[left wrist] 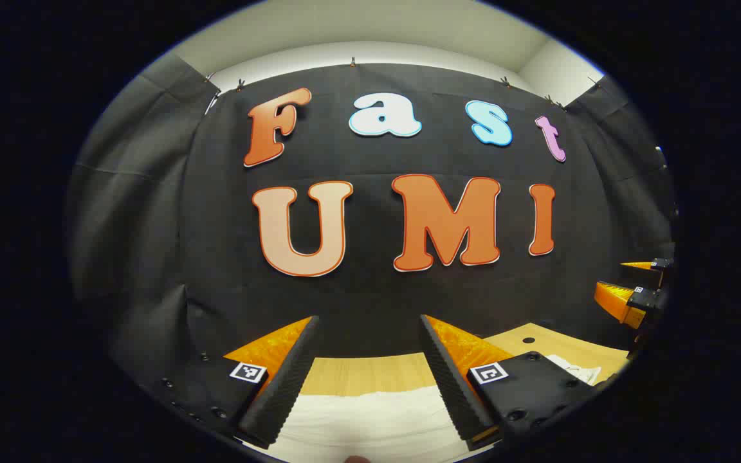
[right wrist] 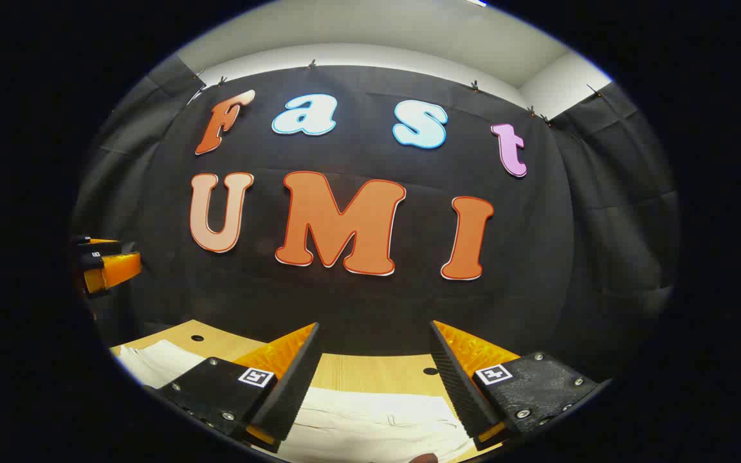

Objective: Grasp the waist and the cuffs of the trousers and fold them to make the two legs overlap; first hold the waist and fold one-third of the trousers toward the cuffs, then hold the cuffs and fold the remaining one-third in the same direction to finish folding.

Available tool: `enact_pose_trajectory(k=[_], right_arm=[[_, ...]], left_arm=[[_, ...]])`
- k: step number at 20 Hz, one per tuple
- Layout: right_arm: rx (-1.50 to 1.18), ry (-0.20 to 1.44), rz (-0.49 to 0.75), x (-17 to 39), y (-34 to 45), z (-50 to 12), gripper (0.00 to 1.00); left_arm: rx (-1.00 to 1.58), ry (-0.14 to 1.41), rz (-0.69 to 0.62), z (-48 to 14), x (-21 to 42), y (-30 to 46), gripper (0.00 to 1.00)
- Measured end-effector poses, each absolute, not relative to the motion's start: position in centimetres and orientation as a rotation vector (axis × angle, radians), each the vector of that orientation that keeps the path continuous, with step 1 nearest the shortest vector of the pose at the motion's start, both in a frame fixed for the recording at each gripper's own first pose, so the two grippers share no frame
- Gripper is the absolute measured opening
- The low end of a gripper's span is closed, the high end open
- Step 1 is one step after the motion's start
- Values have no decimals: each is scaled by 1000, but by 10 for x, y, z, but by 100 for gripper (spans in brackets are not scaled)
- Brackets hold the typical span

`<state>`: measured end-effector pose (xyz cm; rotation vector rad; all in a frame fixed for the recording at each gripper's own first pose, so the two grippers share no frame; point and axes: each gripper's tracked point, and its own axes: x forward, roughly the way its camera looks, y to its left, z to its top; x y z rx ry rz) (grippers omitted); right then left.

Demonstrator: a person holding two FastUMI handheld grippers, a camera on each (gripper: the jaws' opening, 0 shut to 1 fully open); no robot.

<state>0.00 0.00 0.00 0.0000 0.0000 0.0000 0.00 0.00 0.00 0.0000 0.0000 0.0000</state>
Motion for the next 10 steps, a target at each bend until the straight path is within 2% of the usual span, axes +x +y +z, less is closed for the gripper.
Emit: enact_pose_trajectory(k=[2,3,5,8,10], right_arm=[[0,-4,7,1,-1,-2,98],[1,-2,8,1,-2,-2,98],[10,6,7,5,-7,-6,98],[19,68,65,8,-8,-21,98],[8,81,62,6,-15,-24,98]], left_arm=[[7,5,-8,-1,8,-13,96],[11,11,-13,-2,11,-18,100],[16,38,-47,-9,15,-31,100],[36,57,-26,-15,13,-29,100],[38,62,-2,-14,14,-27,100]])
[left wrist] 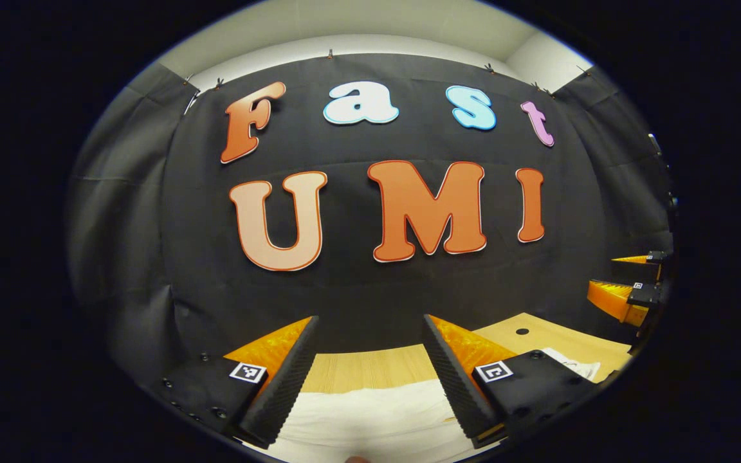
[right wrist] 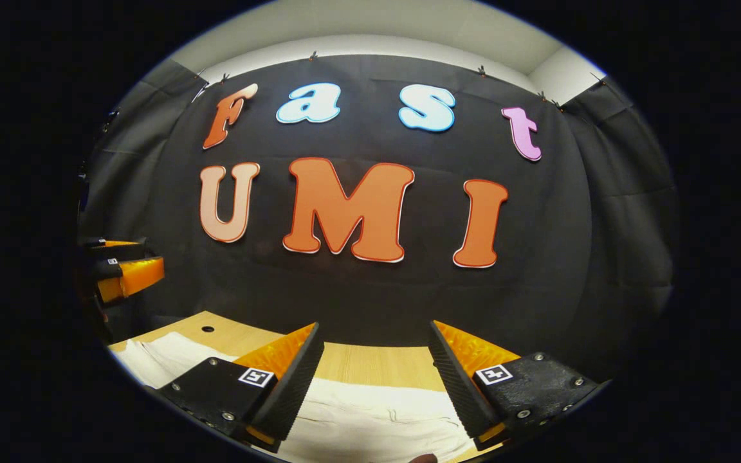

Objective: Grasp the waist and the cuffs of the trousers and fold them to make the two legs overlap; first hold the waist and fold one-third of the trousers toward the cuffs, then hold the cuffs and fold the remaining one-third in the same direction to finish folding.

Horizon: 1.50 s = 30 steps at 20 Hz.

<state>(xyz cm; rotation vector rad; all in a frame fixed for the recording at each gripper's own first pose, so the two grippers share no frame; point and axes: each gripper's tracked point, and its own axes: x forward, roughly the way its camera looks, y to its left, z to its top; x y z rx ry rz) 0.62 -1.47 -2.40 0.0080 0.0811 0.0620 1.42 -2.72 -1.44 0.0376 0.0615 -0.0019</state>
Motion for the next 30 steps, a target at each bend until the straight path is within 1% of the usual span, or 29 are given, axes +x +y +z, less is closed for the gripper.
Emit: enact_pose_trajectory(k=[2,6,12,18,20,27,30], right_arm=[[21,79,57,8,-18,-24,98],[39,104,92,9,-15,-29,98],[27,149,77,5,-35,-45,98],[77,305,45,0,-61,-84,98],[116,383,39,-5,-65,-103,98],[191,567,9,-21,-73,-148,98],[227,676,11,-32,-76,-169,98]], left_arm=[[41,64,26,-16,13,-23,100],[60,85,16,-20,10,-25,100],[89,115,60,-25,5,-16,100],[101,219,108,-50,-13,5,100],[86,260,125,-60,-17,14,100],[-56,422,142,-110,-37,32,100],[-153,482,151,-133,-44,38,100]])
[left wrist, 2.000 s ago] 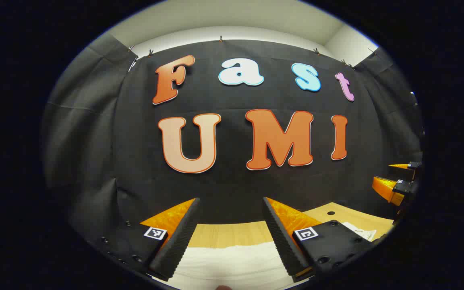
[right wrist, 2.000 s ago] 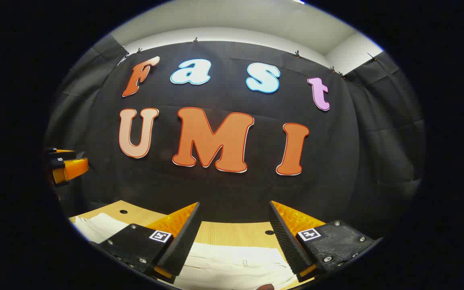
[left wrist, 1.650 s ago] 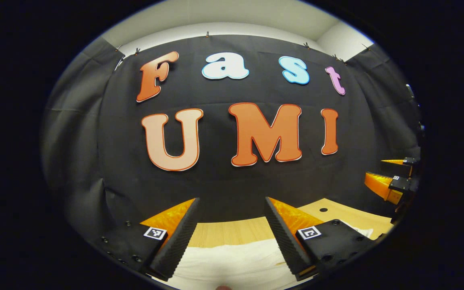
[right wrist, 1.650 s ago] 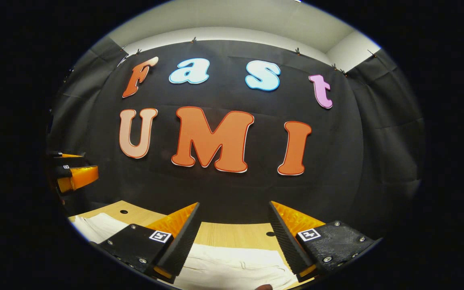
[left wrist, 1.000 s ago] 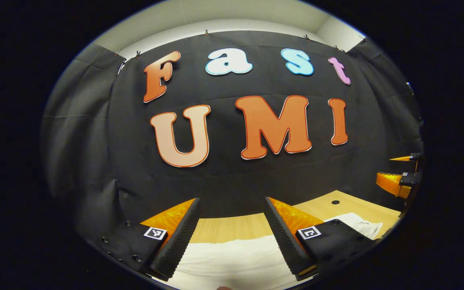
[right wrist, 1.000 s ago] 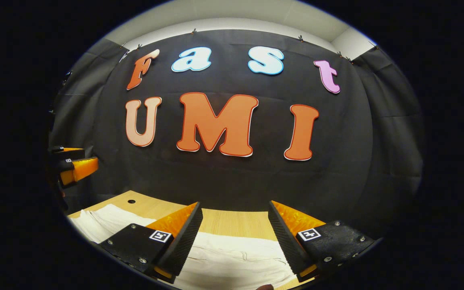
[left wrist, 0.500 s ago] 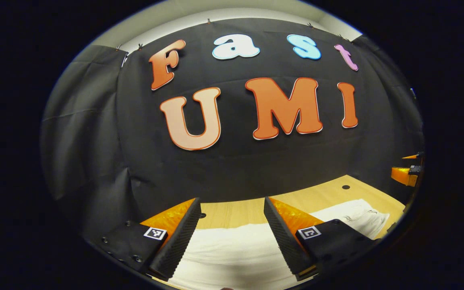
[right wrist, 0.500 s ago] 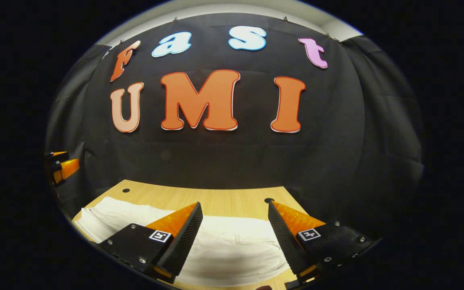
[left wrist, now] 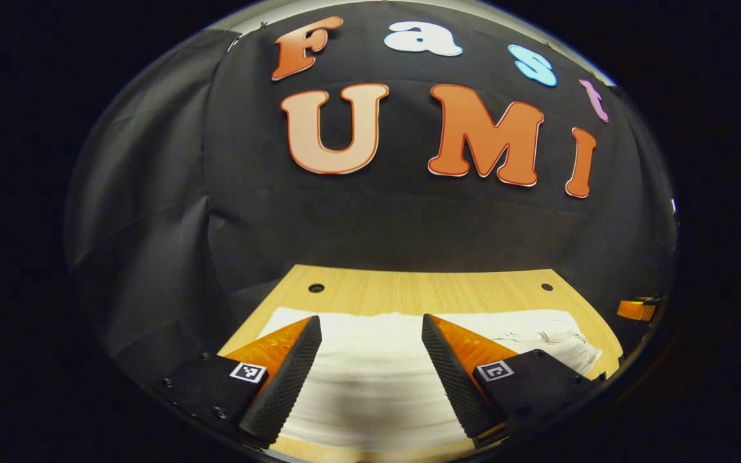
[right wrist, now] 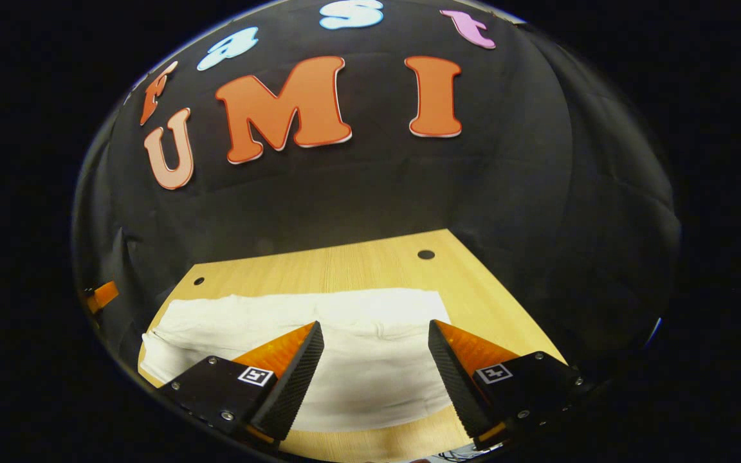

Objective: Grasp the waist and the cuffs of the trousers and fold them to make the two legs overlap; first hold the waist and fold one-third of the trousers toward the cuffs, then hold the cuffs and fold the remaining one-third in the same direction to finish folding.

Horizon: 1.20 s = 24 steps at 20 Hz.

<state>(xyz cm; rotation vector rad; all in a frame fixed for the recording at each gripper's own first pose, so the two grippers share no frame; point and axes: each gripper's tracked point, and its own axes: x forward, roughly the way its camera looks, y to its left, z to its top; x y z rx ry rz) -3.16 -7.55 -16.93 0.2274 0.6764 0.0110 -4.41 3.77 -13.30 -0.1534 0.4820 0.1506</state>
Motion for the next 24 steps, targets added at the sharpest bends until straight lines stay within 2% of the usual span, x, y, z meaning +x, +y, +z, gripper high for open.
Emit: enact_pose_trajectory(k=[2,10,18,24], right_arm=[[276,727,-3,-36,-78,-179,98],[368,935,-65,-62,-99,-237,99],[434,1112,-120,-87,-119,-285,98],[479,1221,-143,-103,-127,-312,96]], left_arm=[[-249,537,131,-150,-51,35,100],[-444,741,198,-213,-92,59,100],[-516,914,338,-282,-138,112,100],[-672,1021,460,-324,-173,146,100]])
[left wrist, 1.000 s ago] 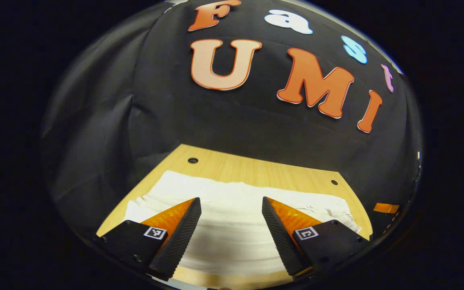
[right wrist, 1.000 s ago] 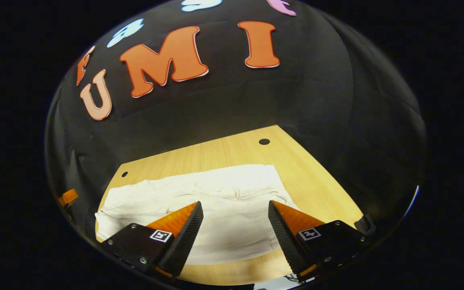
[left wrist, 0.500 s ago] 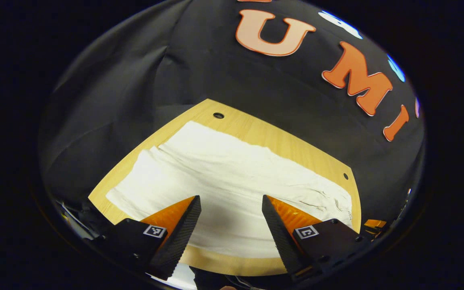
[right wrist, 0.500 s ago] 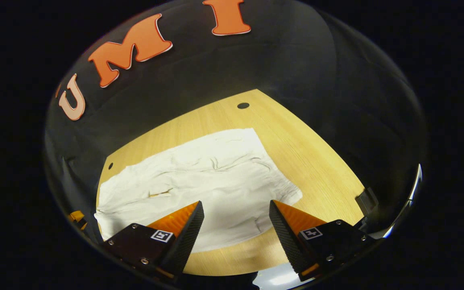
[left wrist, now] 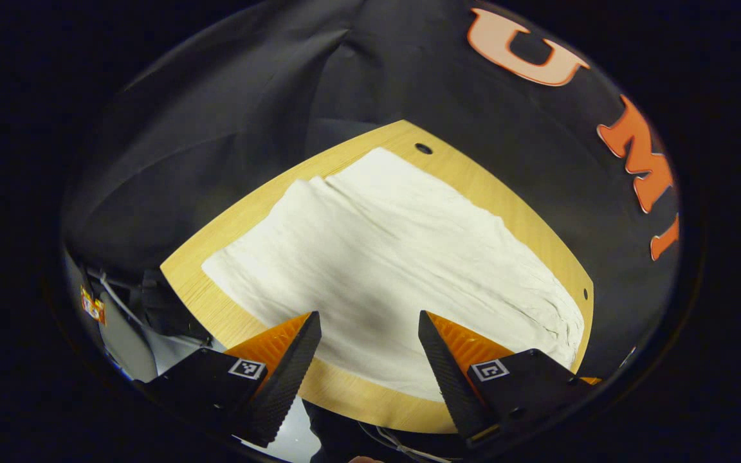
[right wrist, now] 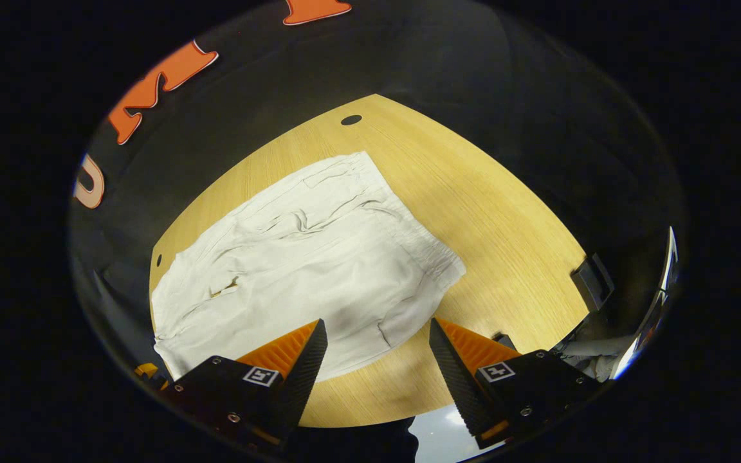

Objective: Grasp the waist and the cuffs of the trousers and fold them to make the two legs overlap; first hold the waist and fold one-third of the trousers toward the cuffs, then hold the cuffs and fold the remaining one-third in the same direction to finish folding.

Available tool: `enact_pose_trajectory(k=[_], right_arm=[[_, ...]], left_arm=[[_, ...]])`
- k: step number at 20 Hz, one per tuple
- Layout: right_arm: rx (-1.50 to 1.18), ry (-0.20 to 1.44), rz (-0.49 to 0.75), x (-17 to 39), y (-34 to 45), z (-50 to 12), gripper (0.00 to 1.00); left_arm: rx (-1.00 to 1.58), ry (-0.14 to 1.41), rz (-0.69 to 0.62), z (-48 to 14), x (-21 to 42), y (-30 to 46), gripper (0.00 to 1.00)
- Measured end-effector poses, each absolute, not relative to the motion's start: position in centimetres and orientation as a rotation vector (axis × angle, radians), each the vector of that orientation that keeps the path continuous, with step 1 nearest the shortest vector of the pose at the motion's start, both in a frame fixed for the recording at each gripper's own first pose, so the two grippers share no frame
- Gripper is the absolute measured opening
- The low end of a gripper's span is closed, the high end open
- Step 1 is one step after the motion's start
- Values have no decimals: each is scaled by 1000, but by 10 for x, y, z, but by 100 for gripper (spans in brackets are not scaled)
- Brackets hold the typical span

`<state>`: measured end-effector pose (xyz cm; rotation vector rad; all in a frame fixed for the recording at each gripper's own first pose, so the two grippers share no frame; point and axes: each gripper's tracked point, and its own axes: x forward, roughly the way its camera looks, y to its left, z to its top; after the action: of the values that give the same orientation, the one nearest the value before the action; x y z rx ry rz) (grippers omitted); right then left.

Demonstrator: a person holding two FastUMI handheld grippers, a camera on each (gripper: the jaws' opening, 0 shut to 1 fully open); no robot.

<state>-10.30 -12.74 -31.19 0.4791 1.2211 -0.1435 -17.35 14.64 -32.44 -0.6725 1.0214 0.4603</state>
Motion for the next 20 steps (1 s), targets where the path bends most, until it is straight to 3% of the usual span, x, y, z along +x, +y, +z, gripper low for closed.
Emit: enact_pose_trajectory(k=[9,20], right_arm=[[540,1242,-186,-93,-131,-321,96],[599,1269,-217,-90,-126,-330,96]], left_arm=[[-842,1105,642,-375,-220,212,100],[-1037,1077,721,-393,-231,276,100]])
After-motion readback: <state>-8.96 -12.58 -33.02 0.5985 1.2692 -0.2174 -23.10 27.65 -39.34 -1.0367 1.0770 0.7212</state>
